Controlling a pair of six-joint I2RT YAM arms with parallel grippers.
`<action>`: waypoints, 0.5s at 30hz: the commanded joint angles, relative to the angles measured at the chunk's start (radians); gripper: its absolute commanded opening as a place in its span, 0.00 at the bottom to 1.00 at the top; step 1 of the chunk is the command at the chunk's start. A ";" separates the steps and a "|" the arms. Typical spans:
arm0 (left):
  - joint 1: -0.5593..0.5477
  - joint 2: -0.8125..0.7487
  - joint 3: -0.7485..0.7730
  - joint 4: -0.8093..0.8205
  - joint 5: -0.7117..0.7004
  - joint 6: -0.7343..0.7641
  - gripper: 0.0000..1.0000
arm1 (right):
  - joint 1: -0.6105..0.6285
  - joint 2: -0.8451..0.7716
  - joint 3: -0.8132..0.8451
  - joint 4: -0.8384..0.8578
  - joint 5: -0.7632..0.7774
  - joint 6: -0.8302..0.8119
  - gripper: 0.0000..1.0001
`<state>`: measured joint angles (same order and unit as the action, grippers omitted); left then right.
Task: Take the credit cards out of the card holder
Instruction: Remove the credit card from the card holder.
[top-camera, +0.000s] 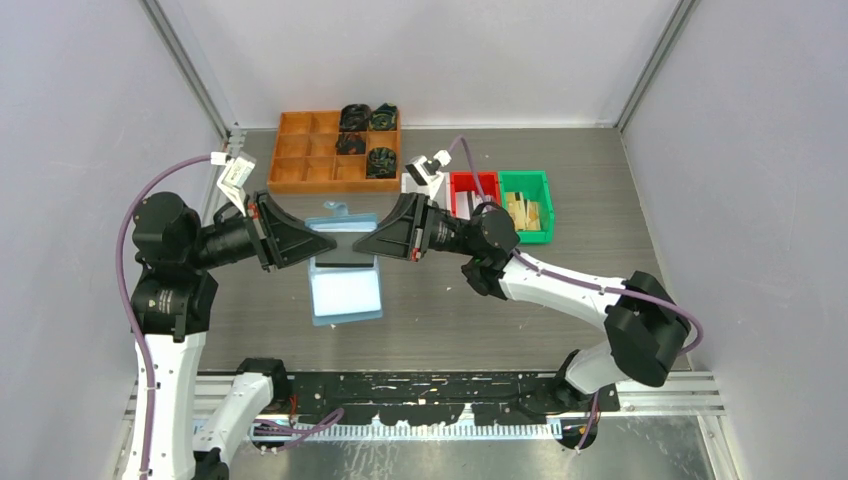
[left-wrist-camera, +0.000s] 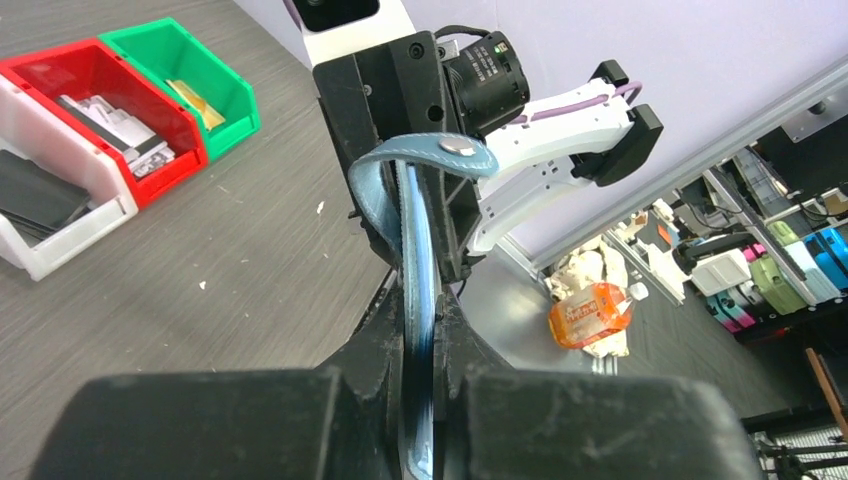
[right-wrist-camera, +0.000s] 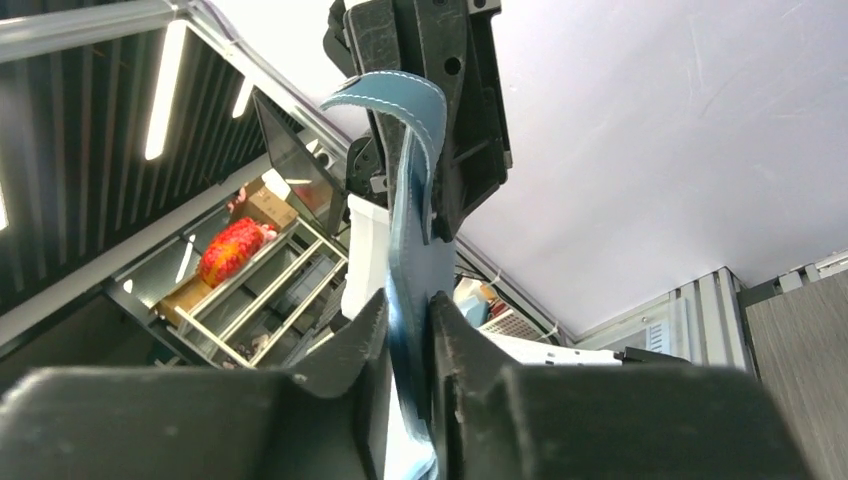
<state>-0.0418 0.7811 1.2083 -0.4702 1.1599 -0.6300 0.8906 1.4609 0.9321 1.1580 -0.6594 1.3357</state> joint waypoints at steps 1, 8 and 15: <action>0.000 -0.009 0.009 0.079 -0.035 -0.025 0.00 | 0.007 -0.080 0.014 -0.020 0.003 -0.061 0.12; 0.000 0.019 0.080 -0.294 0.045 0.367 0.44 | 0.007 -0.191 0.198 -0.868 -0.126 -0.487 0.01; 0.000 0.089 0.142 -0.587 0.069 0.678 0.39 | 0.013 -0.170 0.395 -1.439 -0.235 -0.844 0.01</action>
<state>-0.0444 0.8452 1.3212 -0.8787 1.1828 -0.1665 0.8948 1.2991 1.2213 0.0952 -0.8055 0.7479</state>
